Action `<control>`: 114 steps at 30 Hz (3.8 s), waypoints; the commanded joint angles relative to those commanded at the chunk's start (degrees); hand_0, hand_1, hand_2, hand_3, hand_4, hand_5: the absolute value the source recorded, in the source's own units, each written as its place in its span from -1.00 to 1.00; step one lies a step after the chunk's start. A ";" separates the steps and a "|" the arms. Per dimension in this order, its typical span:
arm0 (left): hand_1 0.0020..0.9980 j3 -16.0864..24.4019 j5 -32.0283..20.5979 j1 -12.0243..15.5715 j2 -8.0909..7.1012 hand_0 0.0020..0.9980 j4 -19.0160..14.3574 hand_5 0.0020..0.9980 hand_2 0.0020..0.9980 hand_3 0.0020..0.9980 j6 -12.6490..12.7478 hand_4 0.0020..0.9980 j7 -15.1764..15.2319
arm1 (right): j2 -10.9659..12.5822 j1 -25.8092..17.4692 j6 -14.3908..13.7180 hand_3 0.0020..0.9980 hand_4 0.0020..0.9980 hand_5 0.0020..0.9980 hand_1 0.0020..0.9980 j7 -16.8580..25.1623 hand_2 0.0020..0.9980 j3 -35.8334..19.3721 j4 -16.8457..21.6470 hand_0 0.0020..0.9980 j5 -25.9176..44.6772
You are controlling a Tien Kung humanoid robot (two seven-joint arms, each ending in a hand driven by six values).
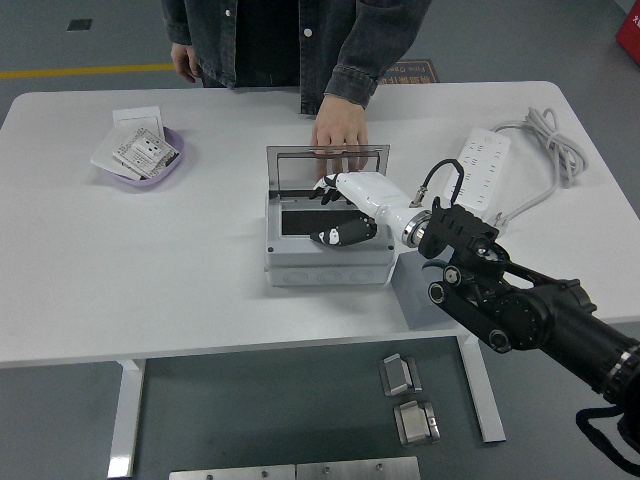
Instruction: Pick up the cylinder from the cube,place it in the box,flap close box
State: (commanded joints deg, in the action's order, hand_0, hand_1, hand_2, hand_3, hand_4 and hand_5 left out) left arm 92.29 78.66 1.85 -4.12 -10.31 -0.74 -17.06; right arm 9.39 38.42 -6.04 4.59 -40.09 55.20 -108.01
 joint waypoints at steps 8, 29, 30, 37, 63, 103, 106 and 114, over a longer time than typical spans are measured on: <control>0.24 -0.47 -0.79 0.61 0.37 0.27 0.00 -0.48 0.12 0.19 -0.02 0.32 0.38 | 4.36 -4.67 6.98 0.43 0.98 -0.32 0.40 -5.04 0.32 -6.38 9.49 0.63 3.77; 0.23 1.55 0.85 0.79 -0.03 0.27 0.00 -0.48 0.12 0.19 0.33 0.32 -0.55 | 4.17 3.36 12.09 0.47 0.97 -0.24 0.38 -9.13 0.35 -13.75 16.00 0.56 6.43; 0.23 1.52 0.84 0.74 -0.07 0.27 0.00 -0.48 0.12 0.19 0.34 0.32 -0.56 | 3.70 4.41 11.71 0.47 0.97 -0.24 0.38 -8.87 0.35 -13.40 14.56 0.56 6.28; 0.24 1.44 1.00 0.51 -0.23 0.27 0.00 -0.48 0.12 0.19 0.33 0.32 -0.65 | 0.59 9.91 9.75 0.47 0.97 -0.25 0.38 -7.12 0.37 -11.52 4.07 0.55 5.32; 0.24 1.99 1.86 0.68 -0.09 0.27 0.00 -0.47 0.13 0.19 0.30 0.32 -0.77 | 0.49 6.15 7.92 0.50 0.93 -0.24 0.38 -6.17 0.38 -7.29 0.19 0.57 5.63; 0.24 1.95 1.46 1.20 0.37 0.27 0.00 -0.47 0.13 0.19 0.39 0.32 -0.71 | 7.67 -5.72 9.25 0.50 0.93 -0.20 0.36 -10.35 0.37 -5.25 22.68 0.53 2.55; 0.24 2.09 1.56 1.28 0.43 0.27 0.00 -0.48 0.13 0.19 0.40 0.32 -0.77 | 7.95 -6.67 9.27 0.50 0.93 -0.19 0.35 -10.52 0.37 -5.32 23.66 0.52 2.34; 0.24 2.41 1.91 1.30 0.47 0.27 0.00 -0.47 0.13 0.19 0.37 0.32 -0.84 | 8.09 -8.04 9.41 0.50 0.92 -0.20 0.35 -10.67 0.37 -6.10 24.21 0.50 1.77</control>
State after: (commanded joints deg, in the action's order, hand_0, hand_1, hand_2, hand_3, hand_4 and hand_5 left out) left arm 94.70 80.57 3.15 -3.65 -10.31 -0.38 -17.89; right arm 17.48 30.38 3.37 -6.08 -46.18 79.41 -106.24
